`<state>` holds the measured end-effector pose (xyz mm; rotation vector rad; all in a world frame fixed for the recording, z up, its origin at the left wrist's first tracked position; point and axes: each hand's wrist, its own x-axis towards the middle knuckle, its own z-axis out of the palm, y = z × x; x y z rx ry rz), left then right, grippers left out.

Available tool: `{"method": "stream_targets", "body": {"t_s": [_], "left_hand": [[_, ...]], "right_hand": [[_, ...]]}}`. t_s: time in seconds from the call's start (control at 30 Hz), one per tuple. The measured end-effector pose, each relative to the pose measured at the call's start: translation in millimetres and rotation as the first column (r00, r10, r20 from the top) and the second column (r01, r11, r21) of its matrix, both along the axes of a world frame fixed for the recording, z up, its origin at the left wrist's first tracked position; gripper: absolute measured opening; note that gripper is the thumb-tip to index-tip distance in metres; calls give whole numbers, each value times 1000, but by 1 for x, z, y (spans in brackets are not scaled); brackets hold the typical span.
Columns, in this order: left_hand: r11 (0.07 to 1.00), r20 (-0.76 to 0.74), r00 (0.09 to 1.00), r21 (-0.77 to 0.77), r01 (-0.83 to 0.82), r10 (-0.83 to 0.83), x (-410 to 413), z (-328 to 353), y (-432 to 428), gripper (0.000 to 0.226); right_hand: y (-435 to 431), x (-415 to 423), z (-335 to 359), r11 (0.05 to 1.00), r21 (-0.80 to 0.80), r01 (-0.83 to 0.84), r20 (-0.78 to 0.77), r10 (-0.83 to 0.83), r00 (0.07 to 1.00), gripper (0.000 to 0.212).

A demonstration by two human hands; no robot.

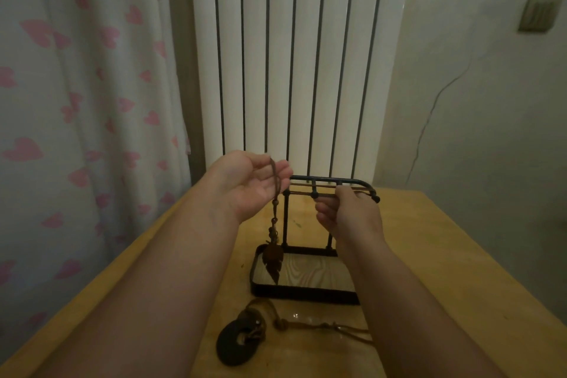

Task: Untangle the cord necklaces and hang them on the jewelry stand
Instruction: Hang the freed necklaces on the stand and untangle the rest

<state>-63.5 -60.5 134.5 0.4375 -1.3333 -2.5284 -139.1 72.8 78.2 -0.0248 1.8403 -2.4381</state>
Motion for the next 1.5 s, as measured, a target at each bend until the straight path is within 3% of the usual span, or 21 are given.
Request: {"method": "stream_targets", "body": {"t_s": [0.17, 0.27, 0.37, 0.47, 0.53, 0.63, 0.77, 0.83, 0.9, 0.97, 1.03, 1.23, 1.33, 1.5], "left_hand": [[987, 76, 997, -159, 38, -26, 0, -1, 2, 36], [996, 53, 998, -86, 34, -29, 0, 0, 1, 37], [999, -16, 999, 20, 44, -44, 0, 1, 1, 42], [995, -64, 997, 81, 57, -52, 0, 0, 5, 46], [990, -91, 994, 124, 67, -55, 0, -1, 9, 45], [983, -132, 990, 174, 64, -41, -1, -1, 12, 40], [983, -148, 989, 181, 9, 18, 0, -3, 9, 38], [995, -106, 993, 95, -37, 47, 1, -5, 7, 36], [979, 6, 992, -165, -119, 122, 2, -4, 6, 34], [821, 130, 954, -550, -157, 269, 5, -6, 9, 30], [559, 79, 926, -815, -153, 369, 4, -12, 8, 32], [80, -120, 868, -980, -180, 482, -8, -40, -10, 25], [55, -204, 872, -965, -255, 445, -12, -48, -12, 24], [63, -257, 844, -944, -323, 471, -12, -57, -8, 24]], "right_hand": [[1, 0, 0, 996, -1, -84, 24, 84, 996, 22], [-1, 1, -10, 980, 139, -143, -7, 145, 989, 35], [-5, 12, -27, 843, 419, -338, -77, 404, 911, 41], [-11, 24, -35, 750, 462, -474, -164, 597, 785, 55], [-19, 27, -33, 772, 460, -439, -221, 578, 785, 49], [-26, 29, -27, 832, 470, -293, -302, 464, 833, 22], [-16, 27, -20, 890, 308, -337, -249, 417, 874, 19], [-6, 21, -18, 903, 283, -323, -251, 395, 884, 18], [1, 16, -17, 923, 260, -284, -280, 354, 893, 18], [5, 12, -12, 945, 258, -199, -311, 277, 909, 23], [10, 10, -4, 934, 352, -55, -394, 201, 897, 28], [22, -7, 18, 789, 557, 259, -584, 150, 798, 29], [31, -16, 27, 679, 635, 368, -613, 153, 775, 19], [47, -25, 36, 633, 648, 423, -617, 111, 779, 16]]}}
